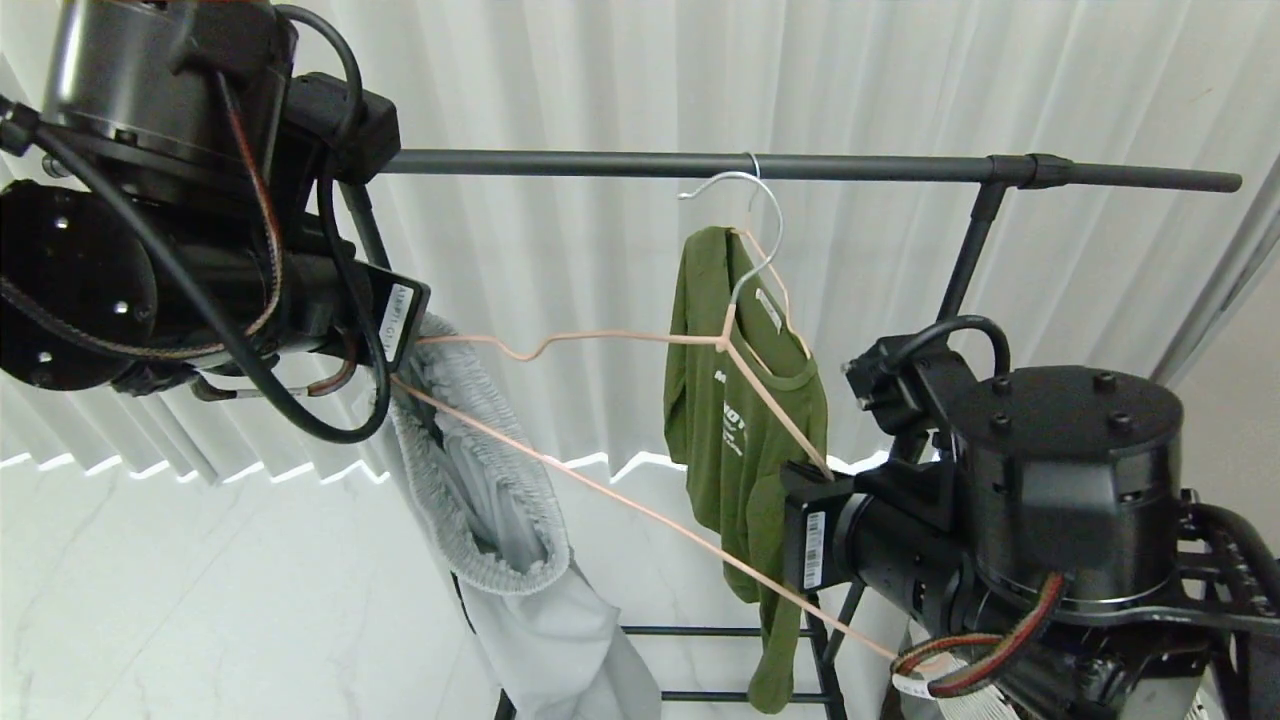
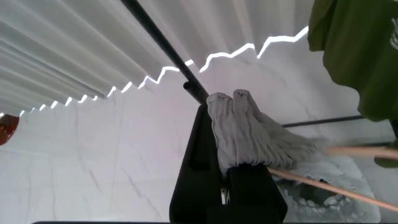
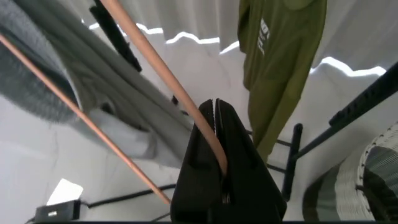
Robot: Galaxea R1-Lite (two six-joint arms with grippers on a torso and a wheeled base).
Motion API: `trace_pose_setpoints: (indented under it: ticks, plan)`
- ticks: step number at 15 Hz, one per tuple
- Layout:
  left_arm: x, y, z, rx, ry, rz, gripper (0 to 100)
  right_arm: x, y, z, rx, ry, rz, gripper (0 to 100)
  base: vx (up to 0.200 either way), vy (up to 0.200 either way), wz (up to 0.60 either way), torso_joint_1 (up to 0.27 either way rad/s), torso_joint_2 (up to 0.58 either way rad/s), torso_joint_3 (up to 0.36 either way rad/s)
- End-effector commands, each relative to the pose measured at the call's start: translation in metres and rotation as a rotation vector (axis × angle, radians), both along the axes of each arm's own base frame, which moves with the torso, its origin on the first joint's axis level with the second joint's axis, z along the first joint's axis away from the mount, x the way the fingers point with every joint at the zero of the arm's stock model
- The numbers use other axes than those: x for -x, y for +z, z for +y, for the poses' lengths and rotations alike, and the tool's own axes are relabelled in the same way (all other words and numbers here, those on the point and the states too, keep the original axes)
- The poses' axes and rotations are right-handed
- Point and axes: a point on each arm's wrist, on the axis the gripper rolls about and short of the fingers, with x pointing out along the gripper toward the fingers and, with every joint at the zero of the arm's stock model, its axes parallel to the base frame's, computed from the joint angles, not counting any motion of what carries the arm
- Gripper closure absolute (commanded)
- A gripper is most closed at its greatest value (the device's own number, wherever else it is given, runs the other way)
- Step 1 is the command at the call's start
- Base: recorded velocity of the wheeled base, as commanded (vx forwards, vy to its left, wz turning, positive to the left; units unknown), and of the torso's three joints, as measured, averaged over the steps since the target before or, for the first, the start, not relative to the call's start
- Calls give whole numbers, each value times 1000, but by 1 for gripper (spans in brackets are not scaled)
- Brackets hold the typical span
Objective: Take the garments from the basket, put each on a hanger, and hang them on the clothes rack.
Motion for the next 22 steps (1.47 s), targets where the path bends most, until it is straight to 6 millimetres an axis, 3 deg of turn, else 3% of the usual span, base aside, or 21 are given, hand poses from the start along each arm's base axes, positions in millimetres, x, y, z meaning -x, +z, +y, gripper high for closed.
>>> trace_pose_setpoints:
  ticks: [1, 4, 10, 13, 16, 22]
  plan:
    - [12, 3, -11, 22, -54, -5, 100, -4, -1, 7, -2, 0, -9, 100, 0, 0, 0, 0, 0, 0]
    - [12, -1, -28, 86, -78, 4, 100, 9, 3, 15, -20, 64, -32, 100, 0, 0, 0, 0, 0, 0]
    - [5, 5, -34, 112, -74, -15, 100, 53, 3, 27, -48, 345, 20, 100, 0, 0, 0, 0, 0, 0]
    - [6, 5, -34, 114, -75, -14, 100, 35, -13, 33, -3, 271, 35, 100, 0, 0, 0, 0, 0, 0]
    - [12, 10, -34, 126, -92, -27, 100, 7, -9, 32, -48, 146, -8, 100, 0, 0, 0, 0, 0, 0]
    - [37, 16, -63, 257, -192, -29, 100, 0, -3, 54, -81, 152, -30, 100, 0, 0, 0, 0, 0, 0]
